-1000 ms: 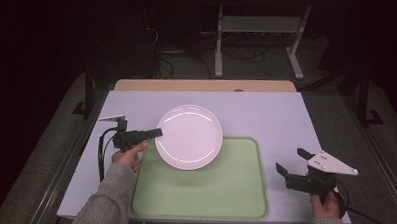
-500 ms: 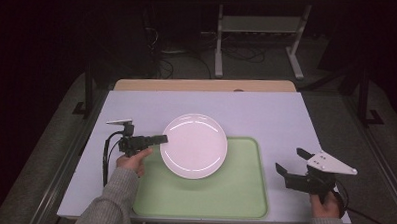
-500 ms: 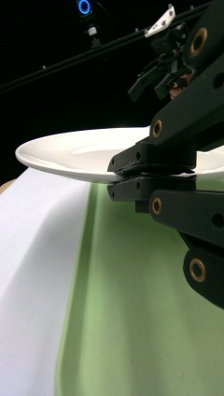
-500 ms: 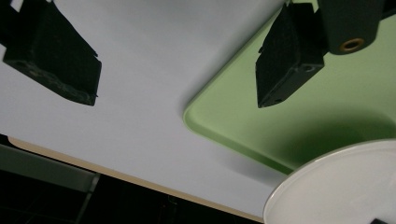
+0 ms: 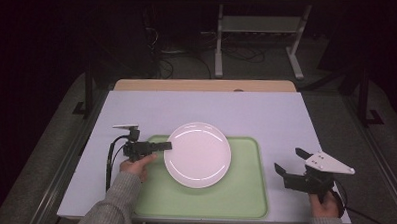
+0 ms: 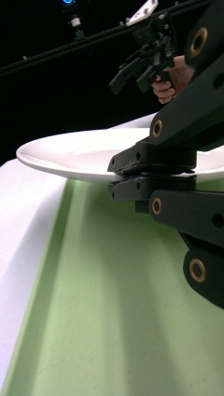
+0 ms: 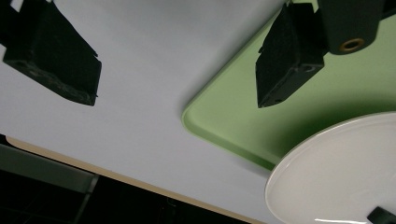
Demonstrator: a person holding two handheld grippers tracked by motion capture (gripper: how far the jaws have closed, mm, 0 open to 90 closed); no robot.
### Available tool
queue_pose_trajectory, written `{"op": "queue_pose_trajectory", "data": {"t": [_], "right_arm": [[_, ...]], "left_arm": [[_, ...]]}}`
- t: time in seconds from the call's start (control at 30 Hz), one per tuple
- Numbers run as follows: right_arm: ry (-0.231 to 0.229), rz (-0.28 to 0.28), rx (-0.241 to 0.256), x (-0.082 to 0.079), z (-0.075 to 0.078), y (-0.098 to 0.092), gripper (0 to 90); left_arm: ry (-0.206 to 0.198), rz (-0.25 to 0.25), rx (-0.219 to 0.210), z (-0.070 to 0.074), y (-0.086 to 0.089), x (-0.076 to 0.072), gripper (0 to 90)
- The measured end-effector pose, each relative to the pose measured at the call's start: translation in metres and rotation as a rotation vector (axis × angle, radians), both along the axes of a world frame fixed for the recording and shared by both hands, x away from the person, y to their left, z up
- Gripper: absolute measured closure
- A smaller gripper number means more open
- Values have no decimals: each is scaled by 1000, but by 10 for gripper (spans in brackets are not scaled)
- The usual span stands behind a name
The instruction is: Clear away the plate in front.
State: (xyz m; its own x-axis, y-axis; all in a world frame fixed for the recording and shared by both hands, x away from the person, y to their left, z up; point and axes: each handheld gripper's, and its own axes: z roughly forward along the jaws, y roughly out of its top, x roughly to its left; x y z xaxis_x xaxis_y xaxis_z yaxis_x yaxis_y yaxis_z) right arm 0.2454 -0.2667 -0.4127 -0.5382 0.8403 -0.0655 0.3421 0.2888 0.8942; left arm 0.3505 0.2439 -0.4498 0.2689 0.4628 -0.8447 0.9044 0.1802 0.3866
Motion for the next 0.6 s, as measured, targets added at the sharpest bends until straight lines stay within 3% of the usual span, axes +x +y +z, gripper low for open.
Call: {"op": "queue_pose_trajectory", "data": {"t": [0.1, 0.6], "right_arm": [[0, 0, 2, 0, 0, 0, 135], [4, 0, -1, 0, 0, 0, 135]], "left_arm": [[5, -16, 24, -2, -2, -1, 874], [48, -28, 50, -9, -3, -6, 874]]}}
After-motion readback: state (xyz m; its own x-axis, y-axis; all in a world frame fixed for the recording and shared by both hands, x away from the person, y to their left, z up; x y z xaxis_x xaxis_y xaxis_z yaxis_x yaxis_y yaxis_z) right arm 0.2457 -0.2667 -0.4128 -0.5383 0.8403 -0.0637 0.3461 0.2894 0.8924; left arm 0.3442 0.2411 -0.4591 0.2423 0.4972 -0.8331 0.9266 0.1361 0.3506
